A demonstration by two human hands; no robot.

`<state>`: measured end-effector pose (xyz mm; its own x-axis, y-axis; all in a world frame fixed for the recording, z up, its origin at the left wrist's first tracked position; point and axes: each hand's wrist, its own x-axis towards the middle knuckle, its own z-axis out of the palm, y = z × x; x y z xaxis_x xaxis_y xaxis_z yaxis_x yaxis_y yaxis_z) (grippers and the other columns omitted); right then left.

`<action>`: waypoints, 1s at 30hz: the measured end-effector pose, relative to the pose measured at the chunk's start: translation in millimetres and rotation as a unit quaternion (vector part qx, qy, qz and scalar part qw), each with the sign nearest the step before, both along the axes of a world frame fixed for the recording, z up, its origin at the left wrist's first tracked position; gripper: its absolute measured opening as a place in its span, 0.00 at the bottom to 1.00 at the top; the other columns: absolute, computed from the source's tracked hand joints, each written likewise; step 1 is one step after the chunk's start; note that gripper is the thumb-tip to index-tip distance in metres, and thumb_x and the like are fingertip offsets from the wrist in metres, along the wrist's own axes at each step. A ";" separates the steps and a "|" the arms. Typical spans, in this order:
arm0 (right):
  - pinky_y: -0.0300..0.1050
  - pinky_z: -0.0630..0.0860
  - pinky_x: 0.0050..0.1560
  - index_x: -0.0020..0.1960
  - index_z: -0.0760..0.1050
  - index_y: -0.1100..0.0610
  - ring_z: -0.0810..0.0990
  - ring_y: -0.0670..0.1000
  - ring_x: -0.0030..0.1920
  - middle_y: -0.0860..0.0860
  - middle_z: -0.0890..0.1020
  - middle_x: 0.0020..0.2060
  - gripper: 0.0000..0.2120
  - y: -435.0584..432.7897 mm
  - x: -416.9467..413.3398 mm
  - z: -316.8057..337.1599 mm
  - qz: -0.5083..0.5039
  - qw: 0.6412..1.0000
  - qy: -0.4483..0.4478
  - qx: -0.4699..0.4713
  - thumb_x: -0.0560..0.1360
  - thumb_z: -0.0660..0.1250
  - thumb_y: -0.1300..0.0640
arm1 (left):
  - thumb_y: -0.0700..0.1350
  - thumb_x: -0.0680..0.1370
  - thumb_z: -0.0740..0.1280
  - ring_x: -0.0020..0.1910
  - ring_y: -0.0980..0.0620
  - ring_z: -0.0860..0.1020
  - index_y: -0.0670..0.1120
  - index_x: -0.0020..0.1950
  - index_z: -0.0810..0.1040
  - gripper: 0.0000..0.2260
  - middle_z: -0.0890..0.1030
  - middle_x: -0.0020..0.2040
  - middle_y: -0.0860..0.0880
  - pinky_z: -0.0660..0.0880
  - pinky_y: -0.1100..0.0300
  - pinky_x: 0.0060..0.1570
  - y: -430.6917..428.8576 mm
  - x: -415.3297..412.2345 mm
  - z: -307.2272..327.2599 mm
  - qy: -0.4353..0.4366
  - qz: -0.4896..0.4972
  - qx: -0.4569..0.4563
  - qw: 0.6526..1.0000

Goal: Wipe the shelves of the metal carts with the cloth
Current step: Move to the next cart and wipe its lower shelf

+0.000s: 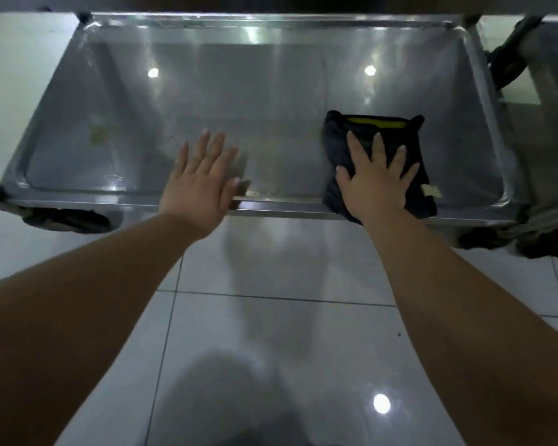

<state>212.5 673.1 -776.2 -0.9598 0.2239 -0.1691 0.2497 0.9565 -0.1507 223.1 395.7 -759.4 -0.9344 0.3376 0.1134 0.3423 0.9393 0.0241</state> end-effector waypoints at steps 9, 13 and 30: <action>0.67 0.40 0.73 0.77 0.43 0.38 0.44 0.62 0.77 0.47 0.46 0.79 0.25 3.9 1.5 -2.1 0.022 1.000 -0.003 -0.001 0.82 0.45 0.41 | 0.55 0.80 0.46 0.77 0.42 0.50 0.43 0.75 0.62 0.27 0.55 0.78 0.42 0.42 0.45 0.75 -12.2 -22.3 -32.7 0.020 0.019 0.088 0.996; 0.69 0.40 0.72 0.77 0.43 0.37 0.43 0.63 0.77 0.44 0.45 0.79 0.24 -11.0 -3.4 1.4 -0.008 1.000 -0.022 0.002 0.82 0.45 0.42 | 0.52 0.81 0.47 0.77 0.42 0.51 0.42 0.74 0.63 0.25 0.58 0.77 0.41 0.43 0.45 0.75 -13.8 -22.7 -32.6 0.022 0.029 0.133 0.990; 0.73 0.39 0.70 0.76 0.50 0.36 0.47 0.60 0.77 0.38 0.51 0.77 0.24 -65.9 -20.1 -4.9 0.025 0.999 0.027 -0.034 0.82 0.50 0.43 | 0.52 0.81 0.46 0.77 0.42 0.48 0.40 0.75 0.62 0.26 0.58 0.77 0.41 0.38 0.51 0.75 -19.5 -27.5 -31.8 0.022 0.051 0.264 0.963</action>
<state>192.4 607.1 -781.1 -0.9775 0.1659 -0.1302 0.1924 0.9543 -0.2285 195.6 376.2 -791.2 -0.9502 0.1281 0.2840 0.2597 0.8291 0.4951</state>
